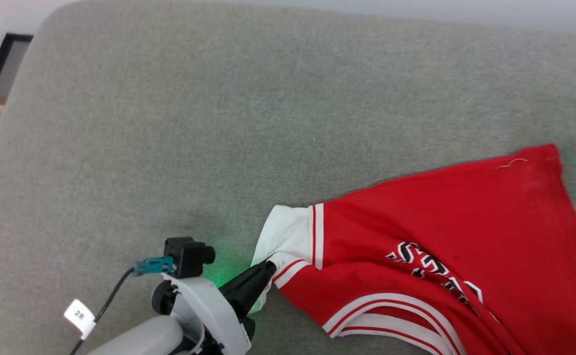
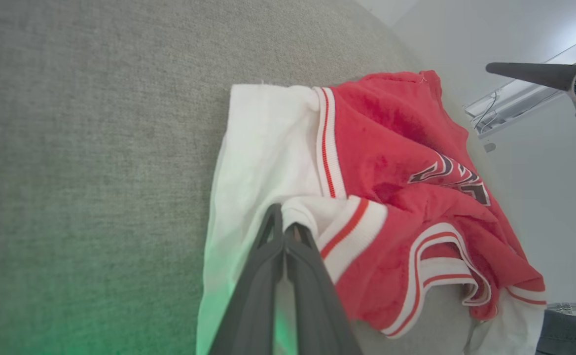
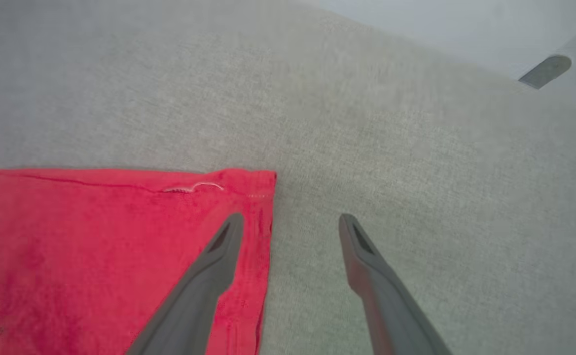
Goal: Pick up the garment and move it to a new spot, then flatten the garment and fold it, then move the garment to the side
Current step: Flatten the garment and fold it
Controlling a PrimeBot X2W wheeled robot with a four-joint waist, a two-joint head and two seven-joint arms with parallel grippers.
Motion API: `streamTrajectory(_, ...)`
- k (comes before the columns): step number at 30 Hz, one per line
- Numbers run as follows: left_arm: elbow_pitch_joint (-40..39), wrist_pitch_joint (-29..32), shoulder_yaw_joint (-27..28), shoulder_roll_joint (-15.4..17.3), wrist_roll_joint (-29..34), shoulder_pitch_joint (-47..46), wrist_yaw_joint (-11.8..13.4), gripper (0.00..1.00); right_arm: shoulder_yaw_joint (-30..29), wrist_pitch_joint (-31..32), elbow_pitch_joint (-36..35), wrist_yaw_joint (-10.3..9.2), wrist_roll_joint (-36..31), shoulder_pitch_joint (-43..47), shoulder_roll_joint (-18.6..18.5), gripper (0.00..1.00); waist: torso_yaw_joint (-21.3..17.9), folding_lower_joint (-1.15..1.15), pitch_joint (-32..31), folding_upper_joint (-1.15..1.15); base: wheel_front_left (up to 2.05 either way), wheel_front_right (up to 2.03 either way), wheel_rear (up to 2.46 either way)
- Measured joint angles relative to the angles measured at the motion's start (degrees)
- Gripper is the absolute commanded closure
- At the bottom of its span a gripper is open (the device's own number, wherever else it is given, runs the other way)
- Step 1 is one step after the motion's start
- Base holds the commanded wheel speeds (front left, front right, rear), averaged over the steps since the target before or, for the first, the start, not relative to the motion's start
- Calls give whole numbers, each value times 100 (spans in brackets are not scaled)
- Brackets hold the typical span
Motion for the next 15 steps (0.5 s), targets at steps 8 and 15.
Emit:
streamTrajectory(8,146,-4,-27,-235,127,-188,-85,100,1168,215,1339,0,-13,-706,37,0,258,0,366,0,0,0,0)
streamTrajectory(15,258,-59,78,-334,104,-219,-144,100,1555,20,1685,3,398,-982,-198,100,423,0,502,0,0,0,0)
